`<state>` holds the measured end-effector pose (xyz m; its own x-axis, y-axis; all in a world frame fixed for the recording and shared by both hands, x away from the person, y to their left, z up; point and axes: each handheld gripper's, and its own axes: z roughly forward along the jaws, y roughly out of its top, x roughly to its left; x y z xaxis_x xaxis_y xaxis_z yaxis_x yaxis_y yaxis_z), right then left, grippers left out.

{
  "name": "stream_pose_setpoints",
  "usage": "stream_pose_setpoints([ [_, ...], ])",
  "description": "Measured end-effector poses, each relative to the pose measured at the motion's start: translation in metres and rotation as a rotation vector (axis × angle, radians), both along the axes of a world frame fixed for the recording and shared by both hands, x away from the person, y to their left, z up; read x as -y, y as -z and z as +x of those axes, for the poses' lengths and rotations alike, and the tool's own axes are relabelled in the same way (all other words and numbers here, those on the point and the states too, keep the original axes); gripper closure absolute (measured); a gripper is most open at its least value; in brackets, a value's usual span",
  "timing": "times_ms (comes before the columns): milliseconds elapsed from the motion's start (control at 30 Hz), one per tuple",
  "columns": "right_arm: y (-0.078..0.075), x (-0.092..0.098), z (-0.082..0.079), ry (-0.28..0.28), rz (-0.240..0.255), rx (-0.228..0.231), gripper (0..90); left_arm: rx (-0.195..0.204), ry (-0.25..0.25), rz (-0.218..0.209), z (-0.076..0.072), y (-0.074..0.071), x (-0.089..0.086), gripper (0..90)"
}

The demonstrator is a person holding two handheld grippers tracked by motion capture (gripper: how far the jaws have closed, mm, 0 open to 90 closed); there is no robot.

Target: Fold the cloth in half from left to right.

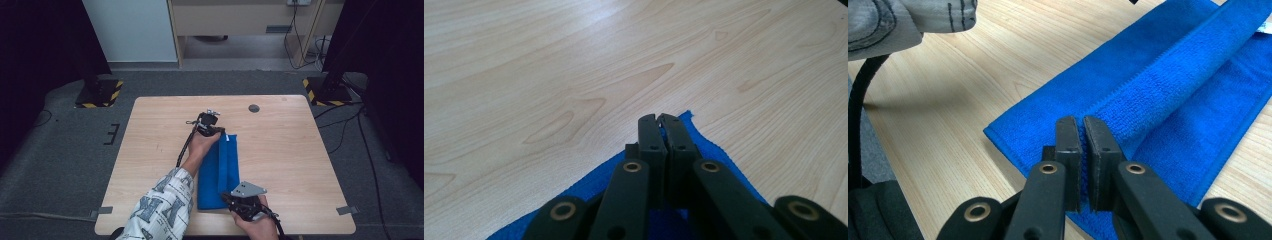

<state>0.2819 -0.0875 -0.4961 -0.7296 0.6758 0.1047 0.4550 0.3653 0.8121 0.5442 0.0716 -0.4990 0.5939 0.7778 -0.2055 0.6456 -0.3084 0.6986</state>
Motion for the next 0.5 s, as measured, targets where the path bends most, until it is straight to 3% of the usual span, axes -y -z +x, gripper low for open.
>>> stream_pose_setpoints([
  [233,0.0054,0.0027,0.0031,0.009,-0.006,-0.019,86.0,-0.010,0.001,0.001,0.0019,0.0071,0.0029,88.1],
  [367,0.0072,0.0051,0.0025,0.013,-0.010,-0.019,85.2,-0.019,0.005,-0.027,0.0022,0.0089,0.0053,87.2],
  [500,0.0099,0.0098,0.0023,0.027,-0.023,-0.028,84.3,-0.008,0.010,-0.028,0.0011,0.0078,0.0090,86.1],
])
